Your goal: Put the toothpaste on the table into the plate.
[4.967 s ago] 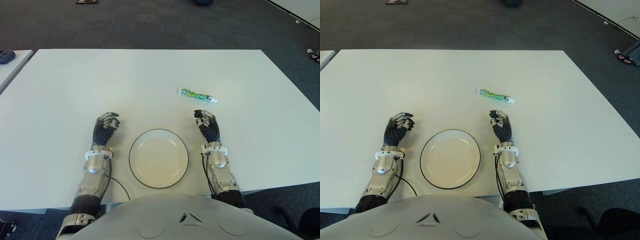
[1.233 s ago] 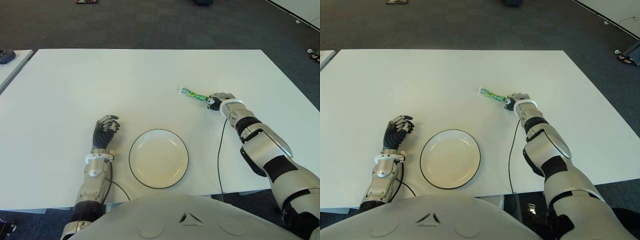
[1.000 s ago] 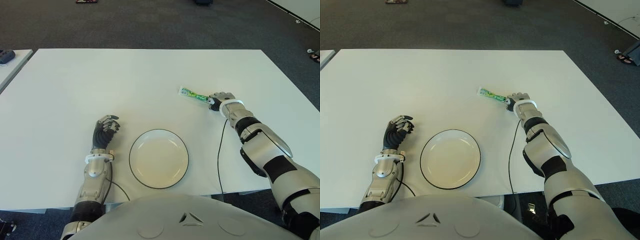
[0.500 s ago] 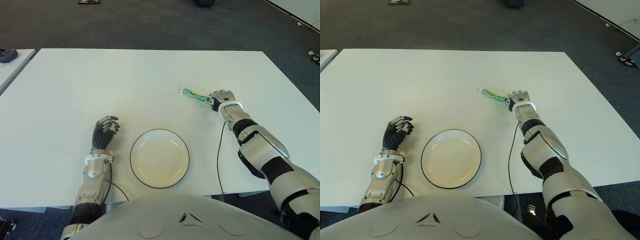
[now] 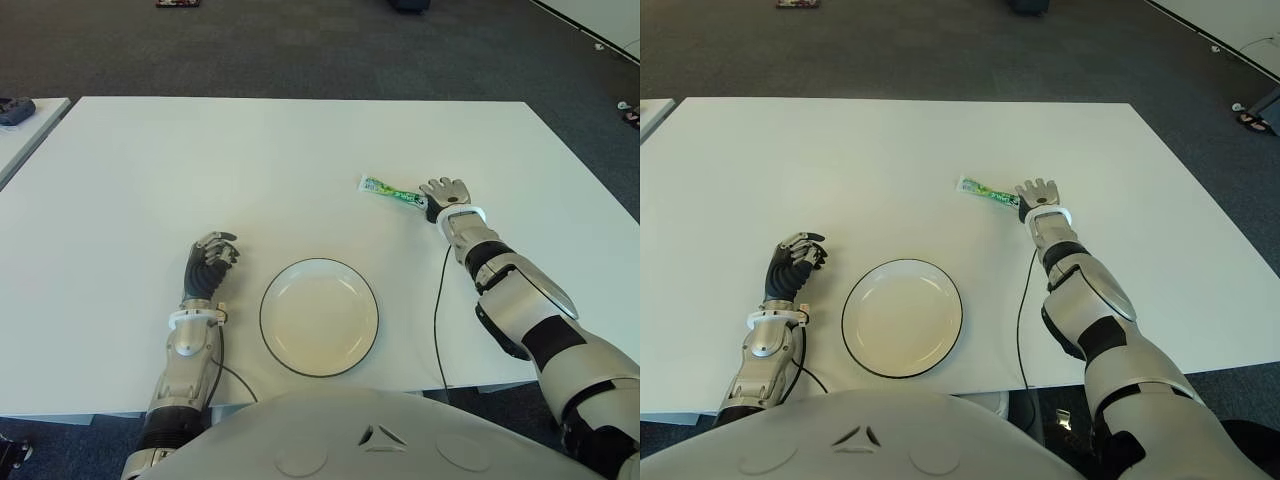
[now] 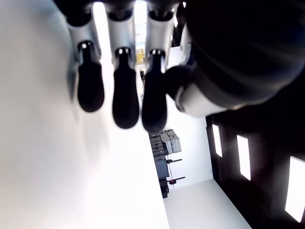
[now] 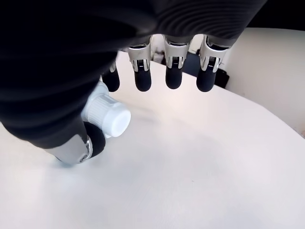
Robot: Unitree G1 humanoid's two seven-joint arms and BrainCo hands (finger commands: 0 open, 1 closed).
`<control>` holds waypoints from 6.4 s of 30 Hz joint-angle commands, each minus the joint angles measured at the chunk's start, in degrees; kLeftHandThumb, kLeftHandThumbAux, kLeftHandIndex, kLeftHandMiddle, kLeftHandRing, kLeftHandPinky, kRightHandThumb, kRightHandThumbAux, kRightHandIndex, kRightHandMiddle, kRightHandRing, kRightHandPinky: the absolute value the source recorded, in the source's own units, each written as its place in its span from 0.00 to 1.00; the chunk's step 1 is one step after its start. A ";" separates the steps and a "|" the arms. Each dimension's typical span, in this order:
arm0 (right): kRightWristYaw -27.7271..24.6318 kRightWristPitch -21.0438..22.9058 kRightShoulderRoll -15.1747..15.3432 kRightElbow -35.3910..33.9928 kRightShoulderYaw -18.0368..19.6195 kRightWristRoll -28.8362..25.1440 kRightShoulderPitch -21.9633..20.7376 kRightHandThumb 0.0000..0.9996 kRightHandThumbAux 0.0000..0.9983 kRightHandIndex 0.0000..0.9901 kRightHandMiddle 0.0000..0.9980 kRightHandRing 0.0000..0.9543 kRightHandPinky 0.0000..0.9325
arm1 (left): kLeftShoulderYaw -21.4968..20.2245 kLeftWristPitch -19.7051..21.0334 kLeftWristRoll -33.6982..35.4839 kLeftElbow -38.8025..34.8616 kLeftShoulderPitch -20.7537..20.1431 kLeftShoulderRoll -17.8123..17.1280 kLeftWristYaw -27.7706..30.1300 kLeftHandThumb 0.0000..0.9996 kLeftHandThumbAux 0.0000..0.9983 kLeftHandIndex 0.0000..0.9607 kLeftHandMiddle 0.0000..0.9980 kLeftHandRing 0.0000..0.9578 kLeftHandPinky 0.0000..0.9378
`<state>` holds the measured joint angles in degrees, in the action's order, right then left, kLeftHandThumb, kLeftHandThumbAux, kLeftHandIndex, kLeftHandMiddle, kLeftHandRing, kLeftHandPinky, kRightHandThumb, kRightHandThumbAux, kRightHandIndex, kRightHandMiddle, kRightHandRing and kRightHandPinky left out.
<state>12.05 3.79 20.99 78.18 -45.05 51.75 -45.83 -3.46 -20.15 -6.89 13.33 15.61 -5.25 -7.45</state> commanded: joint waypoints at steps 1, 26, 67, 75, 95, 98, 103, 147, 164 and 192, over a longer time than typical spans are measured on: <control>-0.06 0.34 -2.72 -0.14 0.22 -0.33 2.79 0.46 0.66 0.07 0.04 0.04 0.11 | 0.22 1.03 -0.52 -0.17 0.37 0.05 0.06 0.70 0.72 0.45 0.60 0.65 0.64; 9.04 -3.26 -2.97 0.79 6.17 -3.29 4.68 0.70 0.72 0.44 0.64 0.65 0.60 | -0.06 1.03 -0.15 0.44 0.04 0.02 0.07 0.70 0.72 0.45 0.61 0.65 0.64; 9.09 -7.96 -7.36 -1.35 21.96 -17.69 3.28 0.71 0.72 0.44 0.73 0.76 0.81 | -0.17 1.44 -0.55 0.41 -0.74 -0.04 -0.20 0.70 0.72 0.45 0.61 0.64 0.64; 8.21 -13.57 -8.26 -3.83 26.50 -23.07 3.45 0.71 0.72 0.44 0.80 0.84 0.89 | -0.01 1.48 -0.76 0.41 -0.96 0.01 -0.23 0.70 0.72 0.45 0.61 0.65 0.64; 0.66 -23.10 -9.69 -11.39 30.81 -28.74 5.40 0.71 0.72 0.44 0.90 0.93 0.94 | -0.18 0.63 -0.27 1.49 -1.56 -0.06 0.18 0.70 0.72 0.45 0.61 0.65 0.63; -0.03 -25.21 -9.74 -13.99 30.43 -28.68 6.78 0.71 0.72 0.44 0.90 0.93 0.94 | -0.11 0.54 -0.19 1.52 -1.55 -0.03 0.32 0.70 0.72 0.45 0.60 0.64 0.63; -2.58 -28.61 -9.55 -23.08 29.16 -28.33 11.41 0.72 0.72 0.44 0.90 0.93 0.94 | 0.01 0.85 -0.05 1.08 -1.40 0.18 0.36 0.70 0.72 0.45 0.60 0.64 0.63; -24.22 -57.03 3.45 -52.27 14.15 -12.83 25.78 0.71 0.72 0.45 0.89 0.93 0.97 | 0.36 0.89 -0.58 1.70 -1.48 0.12 0.51 0.70 0.72 0.45 0.61 0.65 0.65; -13.42 -56.13 3.94 -51.57 13.83 -2.64 23.81 0.69 0.72 0.43 0.67 0.70 0.71 | 0.11 -0.52 -0.71 3.99 -2.59 -0.39 0.17 0.70 0.72 0.45 0.60 0.64 0.63; -13.11 -56.04 5.06 -55.41 16.49 -7.69 20.58 0.41 0.21 0.00 0.00 0.00 0.00 | 0.33 -1.92 -1.45 4.61 -2.85 -0.16 -0.53 0.70 0.72 0.45 0.58 0.62 0.60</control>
<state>-1.42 -53.01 26.00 22.96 -29.29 44.81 -25.42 -3.41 -22.74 -7.51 17.51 12.61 -5.45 -7.45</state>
